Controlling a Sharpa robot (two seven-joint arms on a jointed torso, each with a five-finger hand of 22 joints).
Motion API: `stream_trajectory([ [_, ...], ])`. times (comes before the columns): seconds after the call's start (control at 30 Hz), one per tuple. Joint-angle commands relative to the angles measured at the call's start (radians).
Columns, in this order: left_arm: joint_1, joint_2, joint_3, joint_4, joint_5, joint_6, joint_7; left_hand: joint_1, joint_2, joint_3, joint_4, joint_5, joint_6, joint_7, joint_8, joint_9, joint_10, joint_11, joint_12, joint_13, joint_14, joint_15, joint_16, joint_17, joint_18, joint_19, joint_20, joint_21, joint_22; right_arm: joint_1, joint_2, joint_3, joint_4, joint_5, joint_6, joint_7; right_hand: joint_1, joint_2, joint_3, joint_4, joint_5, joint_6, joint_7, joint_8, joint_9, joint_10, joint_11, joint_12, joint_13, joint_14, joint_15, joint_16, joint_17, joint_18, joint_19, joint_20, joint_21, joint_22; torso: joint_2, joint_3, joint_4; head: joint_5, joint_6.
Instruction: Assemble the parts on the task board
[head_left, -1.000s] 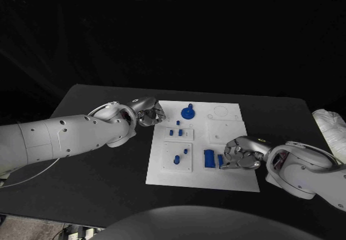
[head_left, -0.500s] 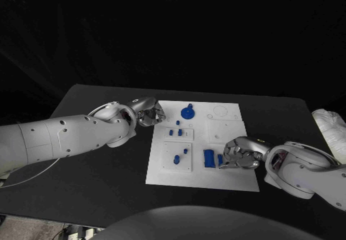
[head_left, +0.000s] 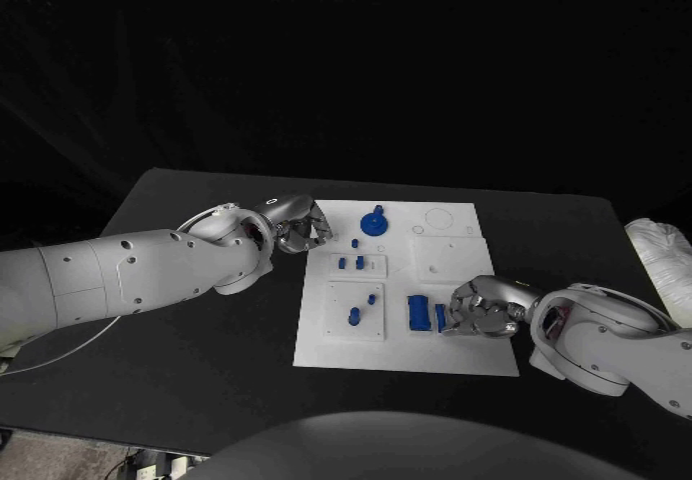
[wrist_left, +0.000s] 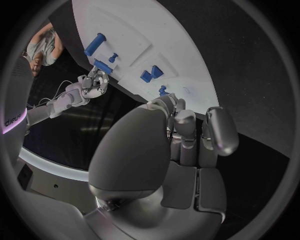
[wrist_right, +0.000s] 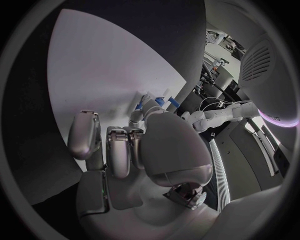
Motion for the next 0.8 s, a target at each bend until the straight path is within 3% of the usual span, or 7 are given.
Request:
stream_trajectory([
  [0.03, 0.0, 0.001, 0.001, 0.002, 0.004, 0.012, -0.001, -0.003, 0.004, 0.006, 0.003, 0.003, 0.006, -0.001, 0.004, 0.001, 0.007, -0.002, 0.005, 0.001, -0.006, 0.001, 0.0, -0.001, 0.012, -0.006, 0.0, 0.001, 0.164, -0.004, -0.002, -0.002, -0.005, 0.02, 0.045, -0.025, 0.013, 0.003, 0.001, -0.005, 0.003, 0.009, 0.0, 0.005, 0.004, 0.104, -0.001, 0.001, 0.259, 0.104, -0.002, 0.003, 0.263, 0.003, -0.006, 0.0, -0.003, 0.157, 0.0, -0.0002, -0.0005, 0.0, 0.0],
  [0.23, 0.0, 0.002, 0.001, 0.002, 0.004, 0.013, -0.002, -0.003, 0.004, 0.006, 0.003, 0.003, 0.006, -0.001, 0.004, 0.001, 0.007, -0.002, 0.005, 0.001, -0.006, 0.001, 0.0, -0.001, 0.012, -0.006, 0.0, 0.001, 0.164, -0.005, -0.004, -0.002, -0.004, 0.024, 0.052, -0.028, 0.021, 0.001, -0.004, -0.01, 0.003, 0.012, 0.001, 0.01, 0.005, 0.104, 0.001, 0.001, 0.259, 0.104, 0.0, 0.003, 0.263, 0.004, -0.011, 0.002, -0.008, 0.155, 0.0, 0.0002, -0.0003, -0.001, 0.0],
  [0.47, 0.0, -0.001, 0.001, 0.004, 0.004, 0.008, 0.002, -0.003, 0.004, 0.006, 0.003, 0.003, 0.006, -0.001, 0.004, 0.001, 0.007, -0.002, 0.005, 0.001, -0.006, 0.001, 0.0, -0.001, 0.012, -0.006, 0.0, 0.001, 0.164, -0.006, -0.01, -0.002, 0.005, 0.026, 0.041, -0.009, -0.002, -0.038, -0.048, -0.001, 0.002, 0.001, 0.008, 0.005, 0.004, 0.104, 0.006, 0.001, 0.259, 0.104, 0.004, 0.003, 0.263, 0.004, -0.015, 0.005, -0.01, 0.155, 0.0, 0.0001, -0.0004, 0.001, 0.0],
  [0.63, 0.0, -0.009, 0.001, 0.013, 0.004, -0.025, 0.034, -0.007, 0.002, 0.004, 0.005, 0.001, 0.008, -0.001, 0.006, 0.002, 0.008, -0.001, 0.007, 0.002, -0.005, 0.002, 0.001, 0.001, 0.012, -0.006, 0.001, 0.002, 0.165, -0.005, -0.033, -0.002, 0.029, 0.029, -0.016, 0.051, -0.039, -0.067, -0.09, 0.032, 0.003, -0.014, 0.008, -0.008, -0.002, 0.104, 0.006, 0.001, 0.259, 0.104, 0.005, 0.003, 0.263, 0.005, -0.016, 0.007, -0.007, 0.155, -0.001, 0.0, -0.0003, 0.003, 0.0],
  [0.7, 0.0, -0.016, 0.001, 0.022, 0.005, -0.048, 0.056, -0.023, -0.001, -0.002, 0.009, -0.002, 0.009, -0.002, 0.007, 0.003, 0.007, -0.001, 0.007, 0.002, -0.005, 0.003, 0.003, 0.003, 0.012, -0.006, 0.002, 0.003, 0.165, -0.001, -0.049, -0.002, 0.043, 0.043, -0.055, 0.099, -0.051, -0.074, -0.105, 0.048, 0.003, -0.042, 0.008, -0.038, -0.015, 0.104, 0.006, 0.001, 0.259, 0.104, 0.005, 0.003, 0.263, 0.005, -0.017, 0.008, -0.008, 0.155, -0.001, 0.0, 0.0003, 0.003, 0.0],
  [0.8, 0.0, -0.028, 0.001, 0.038, 0.009, -0.086, 0.091, -0.057, -0.002, -0.014, 0.011, -0.011, 0.008, -0.006, 0.009, 0.005, 0.005, -0.001, 0.008, 0.002, -0.003, 0.002, 0.006, 0.005, 0.011, -0.005, 0.002, 0.005, 0.165, 0.013, -0.07, -0.002, 0.06, 0.087, -0.11, 0.173, -0.069, -0.091, -0.132, 0.078, 0.003, -0.043, 0.008, -0.047, -0.023, 0.104, 0.006, 0.001, 0.259, 0.104, 0.005, 0.003, 0.263, 0.003, -0.013, 0.008, 0.001, 0.157, -0.002, 0.0002, 0.0009, 0.003, 0.0],
])
